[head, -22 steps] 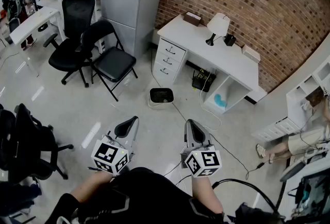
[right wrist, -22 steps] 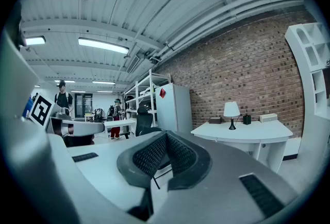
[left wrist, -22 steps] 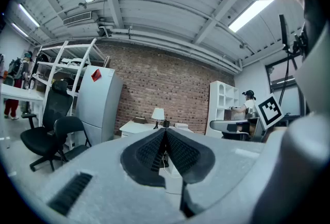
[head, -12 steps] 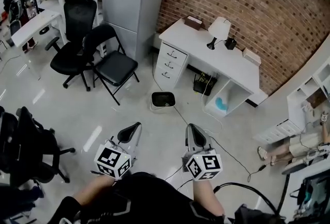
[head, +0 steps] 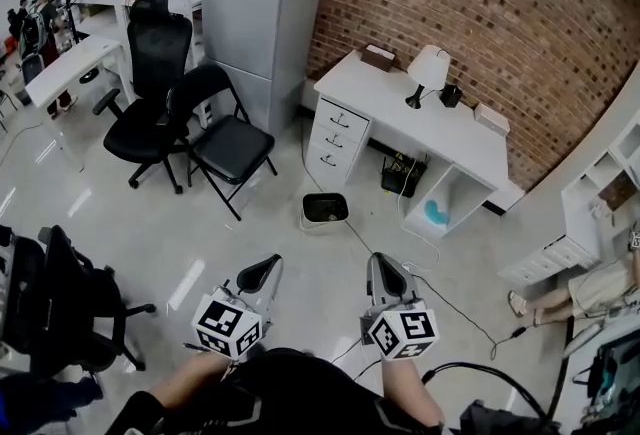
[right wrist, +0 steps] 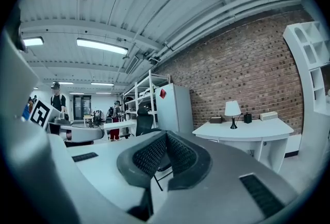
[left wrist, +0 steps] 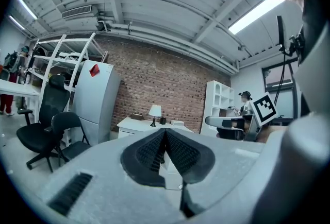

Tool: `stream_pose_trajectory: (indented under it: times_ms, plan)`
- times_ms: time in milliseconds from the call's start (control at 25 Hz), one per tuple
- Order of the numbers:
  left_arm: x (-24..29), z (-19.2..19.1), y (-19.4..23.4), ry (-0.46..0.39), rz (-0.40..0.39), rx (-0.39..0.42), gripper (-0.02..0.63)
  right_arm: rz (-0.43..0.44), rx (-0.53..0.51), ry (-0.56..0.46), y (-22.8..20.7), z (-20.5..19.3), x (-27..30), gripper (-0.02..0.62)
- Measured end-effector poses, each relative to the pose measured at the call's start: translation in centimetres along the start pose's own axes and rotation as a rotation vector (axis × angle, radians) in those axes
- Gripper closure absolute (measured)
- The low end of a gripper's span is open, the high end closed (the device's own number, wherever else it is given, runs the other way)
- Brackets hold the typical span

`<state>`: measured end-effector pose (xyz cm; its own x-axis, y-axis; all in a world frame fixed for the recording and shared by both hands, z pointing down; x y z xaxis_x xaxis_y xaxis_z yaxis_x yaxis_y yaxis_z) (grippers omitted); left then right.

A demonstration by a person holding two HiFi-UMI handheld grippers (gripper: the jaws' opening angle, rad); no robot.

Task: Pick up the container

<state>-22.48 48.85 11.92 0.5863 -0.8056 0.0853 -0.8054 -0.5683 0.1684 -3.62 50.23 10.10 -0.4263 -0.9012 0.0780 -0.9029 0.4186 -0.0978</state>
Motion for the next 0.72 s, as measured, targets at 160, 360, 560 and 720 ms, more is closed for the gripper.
stream_pose_trajectory:
  times_ms: [160,360,560,720]
  plan:
    - [0.0,0.3,1.1,-0.008,-0.009,0.007,0.595,-0.010,-0.002,0.000,0.6,-0.1,0.8,0.592]
    - [-0.4,0.5,3.2,-0.020,-0.015,0.008,0.595,-0.028,0.004,0.001,1.9,-0.5,2.1,0.592]
    - [-0.7,0.2,5.6,-0.028,-0.035,-0.013,0.595,-0.053,0.010,-0.008,3.0,-0.8,3.5,0.592]
    - [0.1,0.6,6.9,-0.024,-0.042,-0.008,0.595,-0.063,0.012,-0.005,3.3,-0.5,4.9,0.592]
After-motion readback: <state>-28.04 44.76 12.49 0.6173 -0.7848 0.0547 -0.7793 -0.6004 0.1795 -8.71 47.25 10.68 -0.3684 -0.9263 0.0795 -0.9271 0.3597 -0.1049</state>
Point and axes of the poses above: the fingertips, and each gripper's own axes: x forward along the fingers, y to its left, z out of its top, the point moved 1 cm from there along -x, backward along the fingers, and after that the axes turned 10 degrees about z, right-handed, at the moved point
